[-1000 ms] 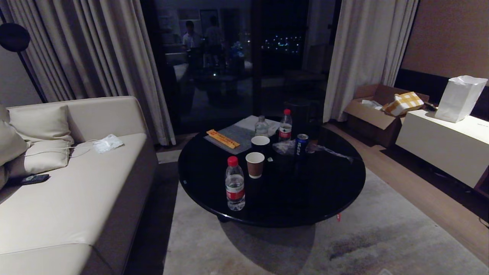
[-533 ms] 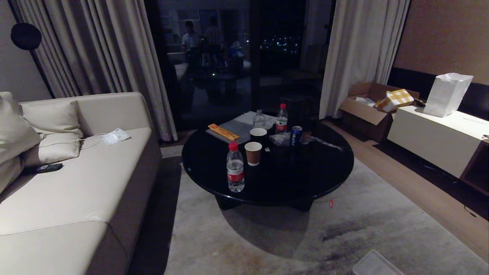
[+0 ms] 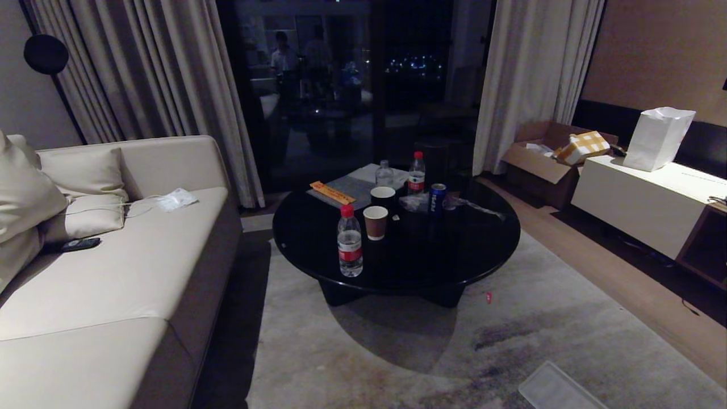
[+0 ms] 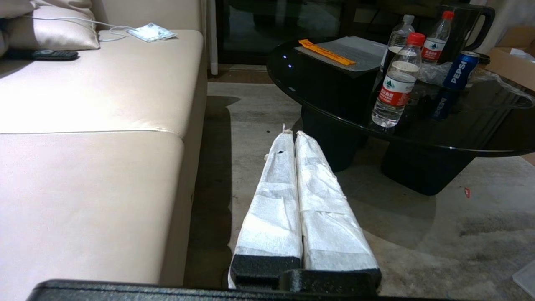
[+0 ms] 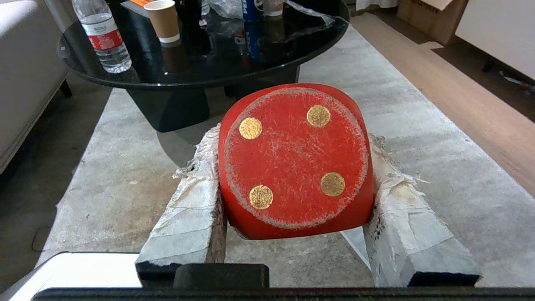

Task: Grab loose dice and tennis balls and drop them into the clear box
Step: Put the toys in the box

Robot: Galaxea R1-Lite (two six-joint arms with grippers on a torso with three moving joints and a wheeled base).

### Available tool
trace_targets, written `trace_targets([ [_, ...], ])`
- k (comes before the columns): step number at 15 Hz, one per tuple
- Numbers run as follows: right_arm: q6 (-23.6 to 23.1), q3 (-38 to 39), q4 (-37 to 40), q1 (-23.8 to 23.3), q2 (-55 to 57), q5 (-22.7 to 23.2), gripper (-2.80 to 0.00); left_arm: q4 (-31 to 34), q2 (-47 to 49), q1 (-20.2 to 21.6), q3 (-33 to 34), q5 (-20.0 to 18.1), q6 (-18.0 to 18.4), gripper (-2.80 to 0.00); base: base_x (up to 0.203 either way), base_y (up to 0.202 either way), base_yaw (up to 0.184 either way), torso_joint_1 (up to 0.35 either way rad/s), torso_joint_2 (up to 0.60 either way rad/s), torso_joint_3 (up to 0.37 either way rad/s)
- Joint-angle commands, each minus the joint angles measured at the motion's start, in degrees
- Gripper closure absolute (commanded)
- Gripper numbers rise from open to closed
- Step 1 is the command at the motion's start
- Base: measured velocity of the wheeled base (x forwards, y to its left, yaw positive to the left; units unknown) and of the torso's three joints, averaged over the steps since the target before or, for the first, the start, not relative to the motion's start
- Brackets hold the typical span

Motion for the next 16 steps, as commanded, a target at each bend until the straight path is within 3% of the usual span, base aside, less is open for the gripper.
trace_targets([
  [1, -0.1, 0.0, 0.1, 0.0, 0.1, 0.0, 0.00, 0.0, 0.1, 0.0, 0.1, 0.1, 0.0, 0.00, 0.000, 0.000, 0.000, 0.000, 0.00, 0.000],
  [5, 0.0, 0.0, 0.1, 0.0, 0.1, 0.0, 0.00, 0.0, 0.1, 0.0, 0.1, 0.1, 0.0, 0.00, 0.003, 0.001, -0.048, 0.002, 0.00, 0.001],
  [16, 0.0, 0.0, 0.1, 0.0, 0.1, 0.0, 0.00, 0.0, 0.1, 0.0, 0.1, 0.1, -0.1, 0.00, 0.000, 0.011, -0.162, -0.011, 0.06, 0.048],
])
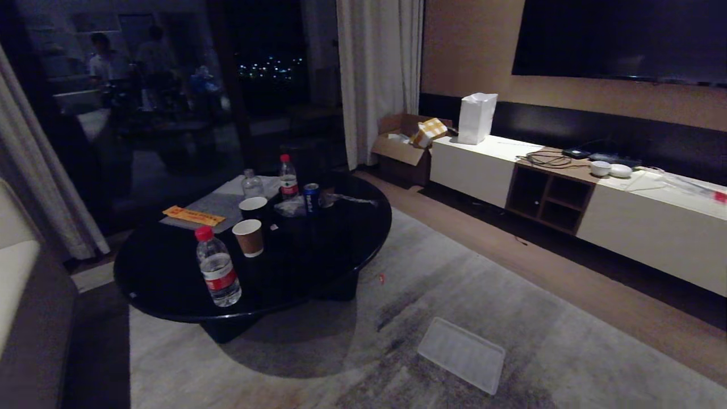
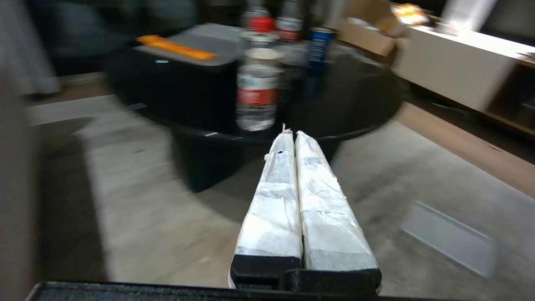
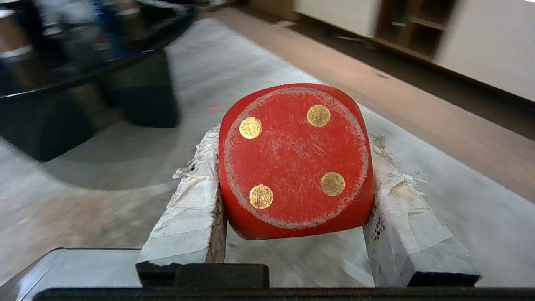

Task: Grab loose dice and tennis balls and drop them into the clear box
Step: Put the toys in the box

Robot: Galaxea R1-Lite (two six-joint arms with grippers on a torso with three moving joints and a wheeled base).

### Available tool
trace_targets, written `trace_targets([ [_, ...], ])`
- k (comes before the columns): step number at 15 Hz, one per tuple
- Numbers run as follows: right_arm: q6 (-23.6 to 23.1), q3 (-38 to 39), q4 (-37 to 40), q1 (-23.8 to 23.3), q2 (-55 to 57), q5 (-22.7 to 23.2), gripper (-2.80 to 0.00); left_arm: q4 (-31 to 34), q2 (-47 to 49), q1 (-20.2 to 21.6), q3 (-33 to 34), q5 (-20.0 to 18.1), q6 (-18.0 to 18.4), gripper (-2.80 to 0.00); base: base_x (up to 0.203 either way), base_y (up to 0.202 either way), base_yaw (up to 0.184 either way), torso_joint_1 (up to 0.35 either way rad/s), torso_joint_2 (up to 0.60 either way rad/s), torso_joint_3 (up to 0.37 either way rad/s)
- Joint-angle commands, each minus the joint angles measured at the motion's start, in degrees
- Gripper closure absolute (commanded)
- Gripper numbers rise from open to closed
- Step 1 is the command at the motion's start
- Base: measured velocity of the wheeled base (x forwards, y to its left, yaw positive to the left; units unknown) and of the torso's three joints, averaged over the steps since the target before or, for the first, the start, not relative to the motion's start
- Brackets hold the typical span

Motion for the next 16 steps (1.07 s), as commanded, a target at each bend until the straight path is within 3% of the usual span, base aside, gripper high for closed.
trace_targets([
  [1, 0.0, 0.0, 0.1, 0.0, 0.1, 0.0, 0.00, 0.0, 0.1, 0.0, 0.1, 0.0, 0.0, 0.00, -0.001, 0.008, -0.160, -0.002, 0.00, -0.002],
  [16, -0.1, 0.0, 0.0, 0.0, 0.1, 0.0, 0.00, -0.2, 0.1, 0.0, 0.1, 0.3, -1.3, 0.00, 0.001, 0.010, -0.156, 0.003, 0.00, 0.003],
])
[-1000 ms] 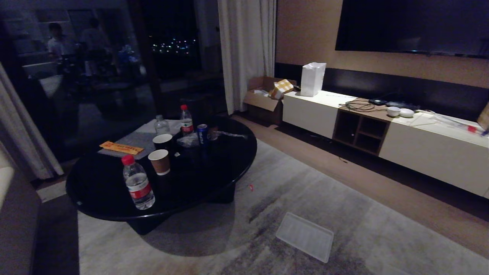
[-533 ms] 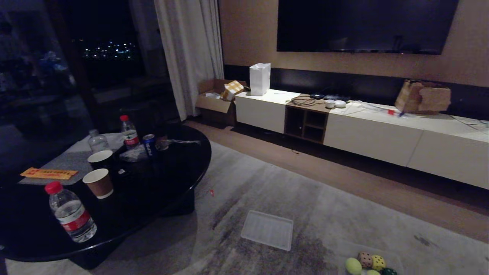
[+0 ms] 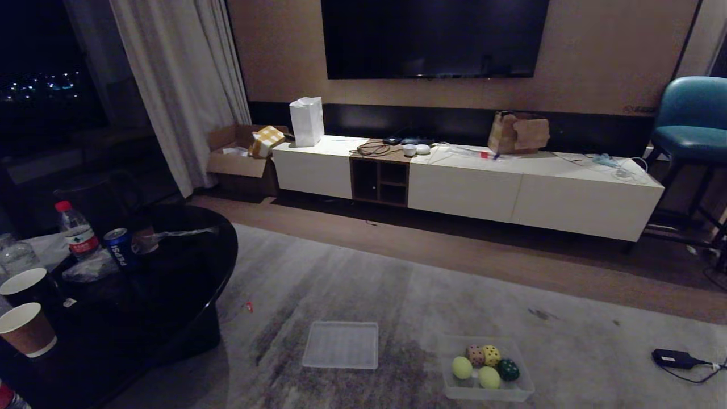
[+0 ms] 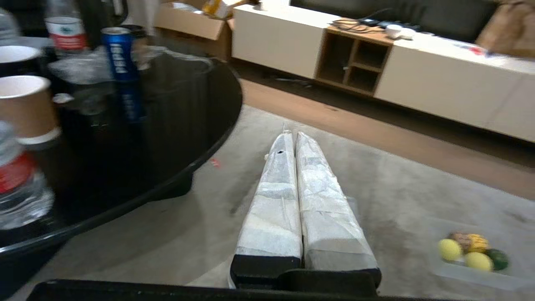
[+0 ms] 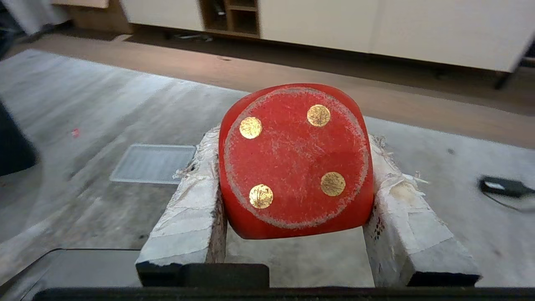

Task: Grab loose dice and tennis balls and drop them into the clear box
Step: Put the toys in the box

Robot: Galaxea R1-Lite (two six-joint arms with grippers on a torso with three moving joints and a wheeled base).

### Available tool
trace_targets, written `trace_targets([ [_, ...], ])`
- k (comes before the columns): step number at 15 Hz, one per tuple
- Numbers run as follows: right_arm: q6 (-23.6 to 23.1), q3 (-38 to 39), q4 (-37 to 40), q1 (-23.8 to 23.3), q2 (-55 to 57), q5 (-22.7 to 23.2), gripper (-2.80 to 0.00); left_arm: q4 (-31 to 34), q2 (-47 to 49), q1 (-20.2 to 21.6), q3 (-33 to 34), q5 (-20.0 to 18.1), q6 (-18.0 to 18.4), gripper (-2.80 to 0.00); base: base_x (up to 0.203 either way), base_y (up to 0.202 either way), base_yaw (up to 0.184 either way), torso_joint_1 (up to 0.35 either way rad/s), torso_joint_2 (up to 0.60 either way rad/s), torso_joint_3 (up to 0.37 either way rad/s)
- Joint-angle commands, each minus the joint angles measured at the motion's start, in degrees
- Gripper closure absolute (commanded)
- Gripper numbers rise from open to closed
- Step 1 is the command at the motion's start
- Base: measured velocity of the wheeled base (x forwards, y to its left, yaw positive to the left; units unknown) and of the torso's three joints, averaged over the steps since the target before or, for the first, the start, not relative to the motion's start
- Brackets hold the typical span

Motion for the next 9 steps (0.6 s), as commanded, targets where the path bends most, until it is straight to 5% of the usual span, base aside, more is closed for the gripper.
trace_targets([
  [1, 0.0, 0.0, 0.0, 0.0, 0.1, 0.0, 0.00, -0.1, 0.0, 0.0, 0.1, 0.1, -0.5, 0.00, 0.000, 0.000, 0.000, 0.000, 0.00, 0.000],
  [9, 0.1, 0.0, 0.1, 0.0, 0.1, 0.0, 0.00, 0.0, 0.1, 0.0, 0.1, 0.0, -0.3, 0.00, 0.000, 0.000, 0.000, 0.001, 0.00, -0.071],
])
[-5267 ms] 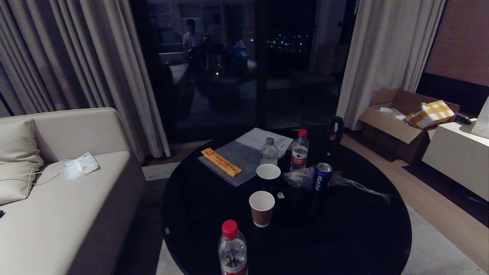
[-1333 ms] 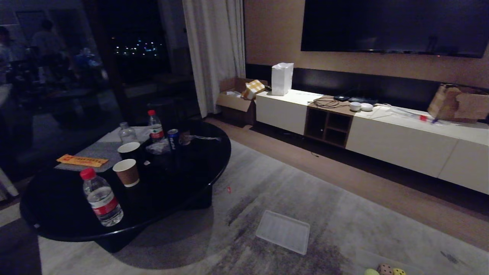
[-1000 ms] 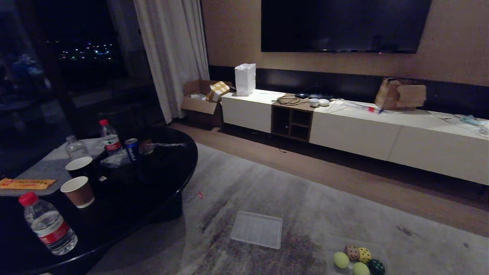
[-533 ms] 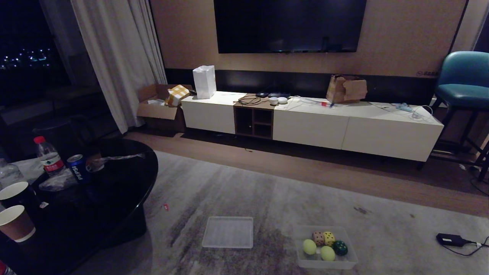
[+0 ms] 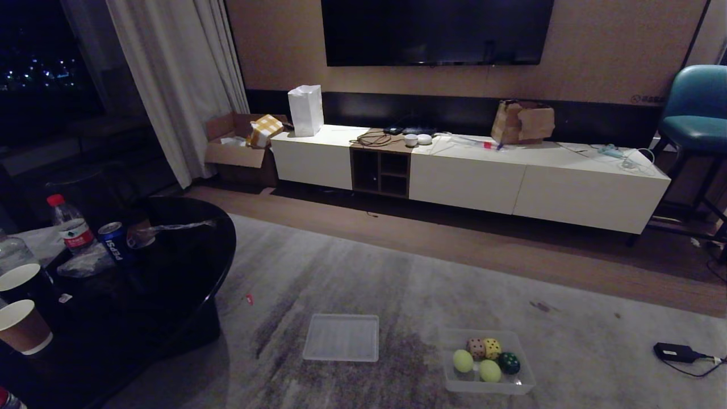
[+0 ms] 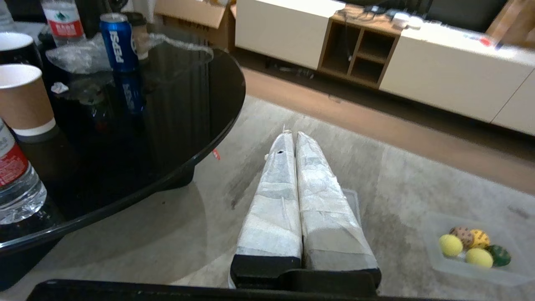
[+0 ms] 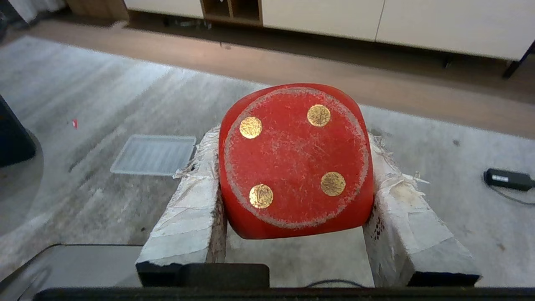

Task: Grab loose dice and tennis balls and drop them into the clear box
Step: Put the toys in the box

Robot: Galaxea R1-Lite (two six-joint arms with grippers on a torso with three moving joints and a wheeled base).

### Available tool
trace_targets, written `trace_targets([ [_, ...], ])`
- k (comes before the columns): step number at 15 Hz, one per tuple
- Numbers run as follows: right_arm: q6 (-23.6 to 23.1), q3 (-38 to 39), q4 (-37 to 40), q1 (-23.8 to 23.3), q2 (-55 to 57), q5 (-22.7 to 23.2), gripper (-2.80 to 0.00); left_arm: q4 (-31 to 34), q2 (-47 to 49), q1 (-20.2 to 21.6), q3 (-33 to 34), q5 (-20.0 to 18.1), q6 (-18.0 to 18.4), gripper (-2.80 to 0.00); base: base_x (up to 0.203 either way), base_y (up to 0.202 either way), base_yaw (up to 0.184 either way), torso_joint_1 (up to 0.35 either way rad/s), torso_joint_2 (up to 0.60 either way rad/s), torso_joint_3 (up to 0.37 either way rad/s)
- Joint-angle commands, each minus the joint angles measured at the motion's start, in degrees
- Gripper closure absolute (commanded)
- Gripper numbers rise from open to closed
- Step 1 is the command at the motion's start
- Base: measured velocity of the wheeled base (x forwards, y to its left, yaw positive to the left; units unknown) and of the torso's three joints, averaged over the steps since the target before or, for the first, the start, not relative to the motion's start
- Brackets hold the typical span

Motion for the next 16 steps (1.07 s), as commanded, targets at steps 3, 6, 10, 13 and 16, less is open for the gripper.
trace_targets([
  [3, 0.0, 0.0, 0.1, 0.0, 0.1, 0.0, 0.00, 0.1, 0.1, 0.0, 0.1, -0.4, 1.7, 0.00, 0.000, 0.000, 0.000, 0.003, 0.01, -0.185],
  [6, 0.0, 0.0, 0.1, 0.0, 0.1, 0.0, 0.00, 0.1, 0.1, 0.0, 0.1, -0.3, 1.4, 0.00, 0.000, 0.000, 0.000, 0.003, 0.01, -0.195],
  [10, 0.0, 0.0, 0.1, 0.0, 0.1, 0.0, 0.00, 0.1, 0.1, 0.0, 0.1, -0.4, 2.1, 0.00, 0.000, 0.000, 0.000, 0.004, 0.00, -0.197],
  [13, 0.0, 0.0, 0.1, 0.0, 0.1, 0.0, 0.00, 0.1, 0.1, 0.0, 0.1, -0.5, 2.8, 0.00, 0.000, 0.000, 0.000, 0.003, 0.00, -0.201],
  [16, 0.0, 0.0, 0.1, 0.0, 0.1, 0.0, 0.00, 0.1, 0.1, 0.0, 0.1, -0.4, 2.7, 0.00, 0.000, 0.000, 0.000, 0.003, 0.00, -0.196],
])
